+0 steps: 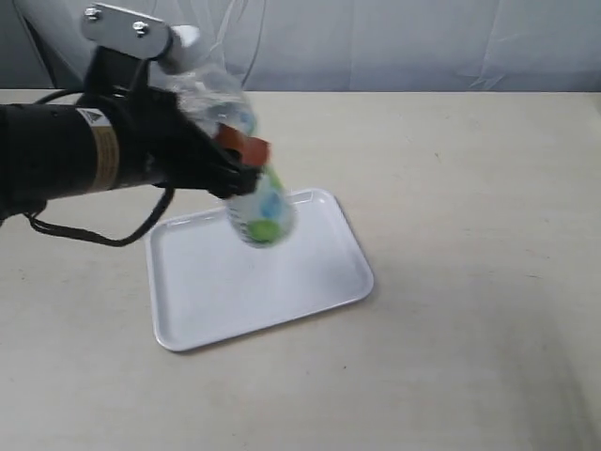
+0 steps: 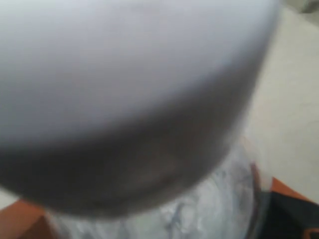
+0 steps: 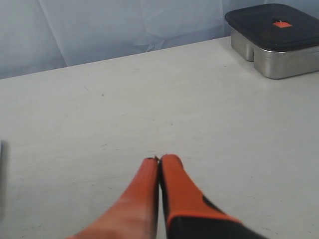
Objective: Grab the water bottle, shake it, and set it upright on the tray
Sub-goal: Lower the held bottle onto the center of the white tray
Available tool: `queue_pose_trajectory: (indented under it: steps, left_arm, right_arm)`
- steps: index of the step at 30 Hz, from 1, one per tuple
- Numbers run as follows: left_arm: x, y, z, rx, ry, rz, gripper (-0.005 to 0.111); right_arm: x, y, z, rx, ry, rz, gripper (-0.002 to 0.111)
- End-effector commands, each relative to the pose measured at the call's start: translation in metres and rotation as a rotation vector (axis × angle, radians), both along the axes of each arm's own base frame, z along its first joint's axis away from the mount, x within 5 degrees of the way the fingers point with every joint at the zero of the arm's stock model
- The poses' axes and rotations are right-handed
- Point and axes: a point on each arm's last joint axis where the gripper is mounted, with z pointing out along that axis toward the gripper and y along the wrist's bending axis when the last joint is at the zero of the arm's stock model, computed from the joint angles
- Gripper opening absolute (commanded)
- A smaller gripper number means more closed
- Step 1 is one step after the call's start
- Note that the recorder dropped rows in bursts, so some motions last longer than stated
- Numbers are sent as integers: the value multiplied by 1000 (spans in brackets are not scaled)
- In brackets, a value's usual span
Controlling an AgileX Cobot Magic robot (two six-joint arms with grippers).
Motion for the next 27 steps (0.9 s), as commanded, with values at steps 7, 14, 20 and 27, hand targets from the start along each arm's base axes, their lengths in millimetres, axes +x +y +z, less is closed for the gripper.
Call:
queue_pose_trajectory:
  steps: [7, 14, 20, 27]
  left_arm:
    - [1, -5, 4, -58, -4, -106, 0]
    - [14, -12, -33, 30, 59, -100, 0]
    - [22, -25, -50, 4, 2, -181, 0]
    - [34, -27, -55, -16, -96, -136, 0]
  right_arm:
    - [0, 0, 0, -5, -11, -4, 4]
    - [0, 0, 0, -5, -11, -4, 4]
    - [0, 0, 0, -5, -11, -4, 4]
    - [0, 0, 0, -5, -11, -4, 4]
